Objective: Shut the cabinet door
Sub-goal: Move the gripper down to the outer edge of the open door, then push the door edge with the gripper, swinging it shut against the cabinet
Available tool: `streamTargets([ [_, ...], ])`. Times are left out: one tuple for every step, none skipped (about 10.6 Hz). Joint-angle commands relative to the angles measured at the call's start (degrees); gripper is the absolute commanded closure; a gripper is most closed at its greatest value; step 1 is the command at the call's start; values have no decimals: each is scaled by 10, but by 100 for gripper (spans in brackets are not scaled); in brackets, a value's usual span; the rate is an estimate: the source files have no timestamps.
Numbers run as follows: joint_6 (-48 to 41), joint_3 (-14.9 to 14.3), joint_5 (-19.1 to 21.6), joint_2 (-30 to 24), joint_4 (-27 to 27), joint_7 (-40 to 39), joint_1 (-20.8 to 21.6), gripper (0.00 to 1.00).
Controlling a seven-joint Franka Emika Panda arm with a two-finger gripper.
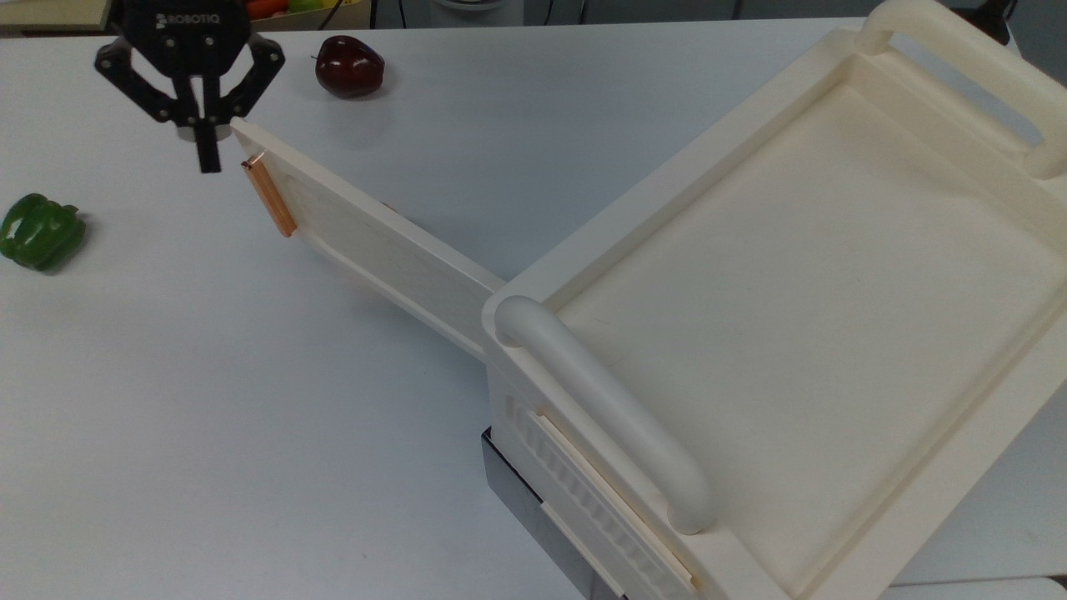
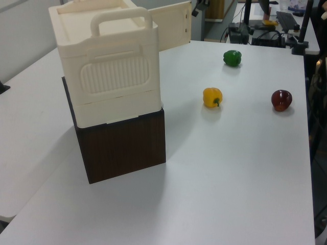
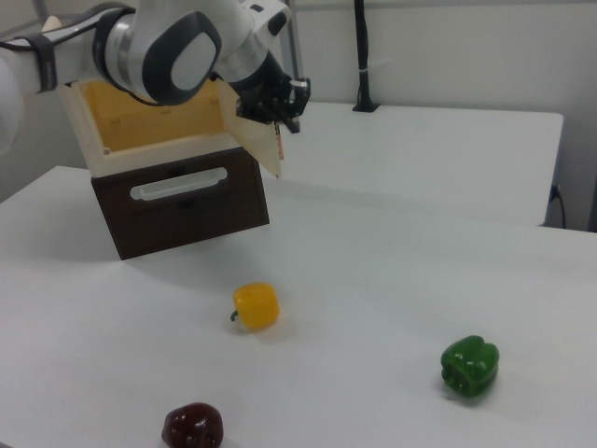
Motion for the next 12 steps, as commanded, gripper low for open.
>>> streamTargets([
  [63, -22, 9, 11, -14, -37, 13, 100],
  [82, -22, 9, 19, -15, -37, 24, 100],
  [85, -22, 9, 19, -16, -35, 34, 100],
  [82, -22, 10, 12, -23, -32, 44, 100],
  [79, -22, 13, 0, -35, -32, 58, 99],
  [78, -22, 14, -18, -53, -34, 64, 99],
  [77, -19, 15, -38, -75, -36, 71, 99],
  [63, -16, 15, -55, -92, -37, 78, 98],
  [21, -15, 17, -68, -94, -37, 86, 98],
  [-18, -14, 30, -80, -93, -43, 92, 98],
  [-44, -9, 56, -89, -91, -58, 93, 97],
  [-66, -6, 80, -93, -88, -65, 93, 93],
])
